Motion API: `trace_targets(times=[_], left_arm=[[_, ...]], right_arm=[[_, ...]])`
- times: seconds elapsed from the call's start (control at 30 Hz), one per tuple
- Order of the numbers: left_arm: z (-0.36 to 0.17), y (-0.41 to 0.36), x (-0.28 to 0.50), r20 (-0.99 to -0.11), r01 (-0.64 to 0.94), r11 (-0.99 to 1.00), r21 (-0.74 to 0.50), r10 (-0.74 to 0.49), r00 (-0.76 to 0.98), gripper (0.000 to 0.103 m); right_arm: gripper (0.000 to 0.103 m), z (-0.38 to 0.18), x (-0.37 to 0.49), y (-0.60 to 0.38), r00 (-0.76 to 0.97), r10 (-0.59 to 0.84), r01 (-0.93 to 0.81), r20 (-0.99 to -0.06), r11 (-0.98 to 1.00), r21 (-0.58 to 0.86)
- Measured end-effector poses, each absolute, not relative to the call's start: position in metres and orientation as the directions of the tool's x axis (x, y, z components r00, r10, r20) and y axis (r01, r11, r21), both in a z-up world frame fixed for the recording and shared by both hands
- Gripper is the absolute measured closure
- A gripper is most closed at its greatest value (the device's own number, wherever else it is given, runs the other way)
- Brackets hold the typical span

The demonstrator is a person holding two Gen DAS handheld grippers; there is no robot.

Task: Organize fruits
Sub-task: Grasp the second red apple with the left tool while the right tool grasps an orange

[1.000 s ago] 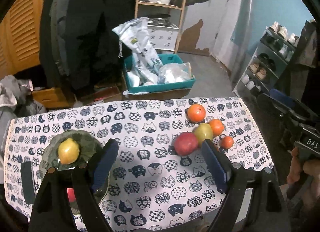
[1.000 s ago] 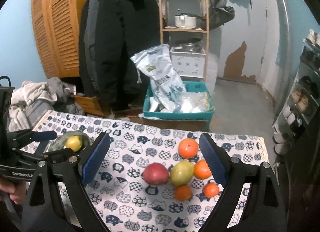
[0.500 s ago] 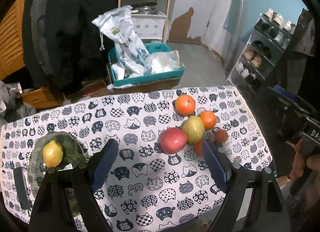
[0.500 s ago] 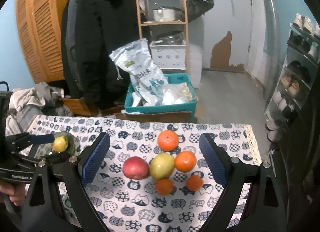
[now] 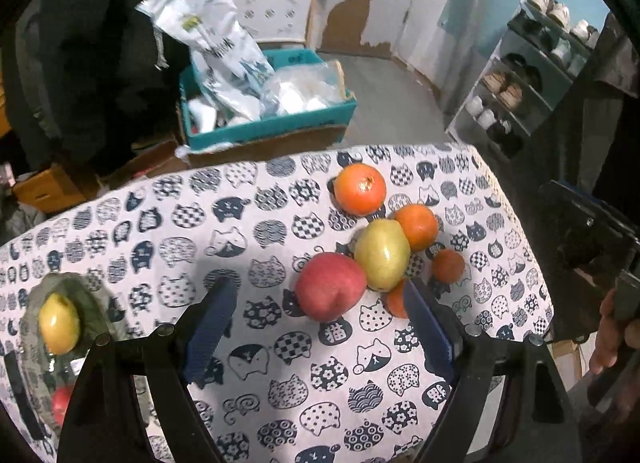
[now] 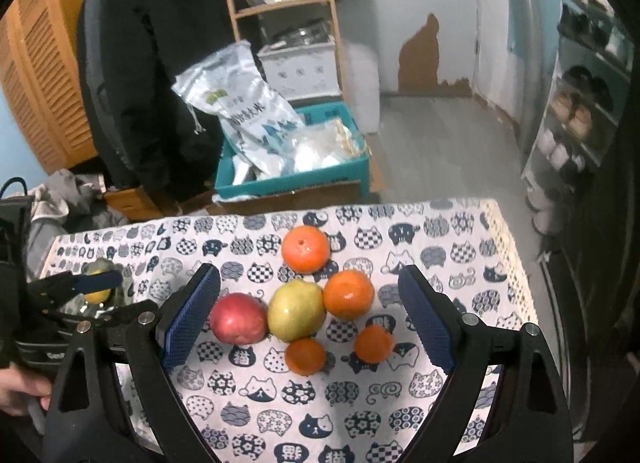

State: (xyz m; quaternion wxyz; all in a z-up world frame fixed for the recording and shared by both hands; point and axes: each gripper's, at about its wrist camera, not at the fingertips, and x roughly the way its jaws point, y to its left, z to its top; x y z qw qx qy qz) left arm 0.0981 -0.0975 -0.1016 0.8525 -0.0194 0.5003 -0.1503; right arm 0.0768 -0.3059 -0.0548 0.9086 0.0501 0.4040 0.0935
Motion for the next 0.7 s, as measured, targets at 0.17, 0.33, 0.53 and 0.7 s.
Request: trace_targets(times=[0.17,0.33,0.53,0.7], left_arm=[[-0.128,-0.112,0.111,-0.873,0.256,0.948,-0.188,-0.281,0.399,0.017],[-0.154,-0.120,0.124,-0.899,0.252,0.950,-0.187,-0.269,0.347,0.017],[-0.180,-0.130,0.135,-0.920,0.257,0.951,-0.173,-0.249,0.303,0.017],[-0.198,-0.134,0.140,-0.933,0.256,0.952,-0.166,-0.236,0.272,0.017]], right_arm=[[0.014,-0.077,0.089,-0.313,0.621,0.184,-0.097,-0.762,0.983,0.158],[0.014,-0.101,0.101,-0.321,0.578,0.166,-0.059,-0.799,0.985,0.162],[0.014,-0.119,0.111,-0.328,0.544,0.157,-0.037,-0.824,0.986,0.163],[0.014,-0.128,0.118,-0.333,0.527,0.156,-0.023,-0.836,0.985,0.169]])
